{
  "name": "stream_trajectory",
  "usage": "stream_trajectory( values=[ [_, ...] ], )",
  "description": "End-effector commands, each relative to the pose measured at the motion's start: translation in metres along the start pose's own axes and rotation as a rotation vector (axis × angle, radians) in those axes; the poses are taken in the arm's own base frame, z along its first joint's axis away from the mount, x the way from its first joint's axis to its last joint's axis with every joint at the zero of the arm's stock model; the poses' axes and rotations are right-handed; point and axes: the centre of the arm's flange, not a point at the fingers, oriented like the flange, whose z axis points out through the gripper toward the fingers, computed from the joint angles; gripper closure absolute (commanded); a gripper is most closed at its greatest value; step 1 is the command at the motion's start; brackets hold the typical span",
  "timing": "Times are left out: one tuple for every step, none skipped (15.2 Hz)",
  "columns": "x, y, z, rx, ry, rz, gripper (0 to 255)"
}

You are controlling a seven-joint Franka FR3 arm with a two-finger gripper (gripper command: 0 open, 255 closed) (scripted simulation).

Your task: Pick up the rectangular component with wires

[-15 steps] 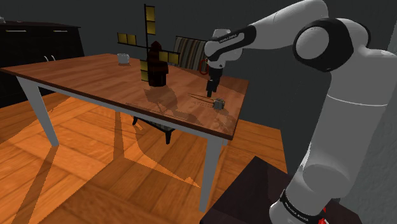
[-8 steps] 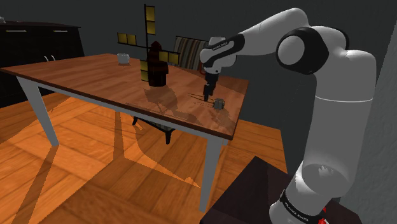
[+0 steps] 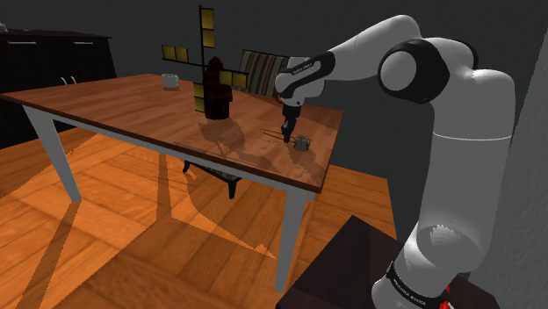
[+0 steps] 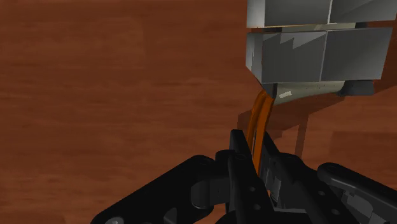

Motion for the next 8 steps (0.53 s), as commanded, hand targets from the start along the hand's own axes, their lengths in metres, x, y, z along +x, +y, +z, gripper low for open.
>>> stream_trajectory(
  values=[
    [0.0,0.0,0.0,0.0,0.0,0.0,255],
    [0.0,0.0,0.0,0.0,0.0,0.0,255],
    [0.0,0.0,0.0,0.0,0.0,0.0,255],
    [0.0,0.0,0.0,0.0,0.0,0.0,255],
    [0.0,0.0,0.0,0.0,0.0,0.0,255],
    [0.0,0.0,0.001,0.0,0.0,0.0,255],
    [0.0,0.0,-0.005,0.0,0.0,0.0,255],
    [0.0,0.0,-0.01,0.0,0.0,0.0,255]
  ],
)
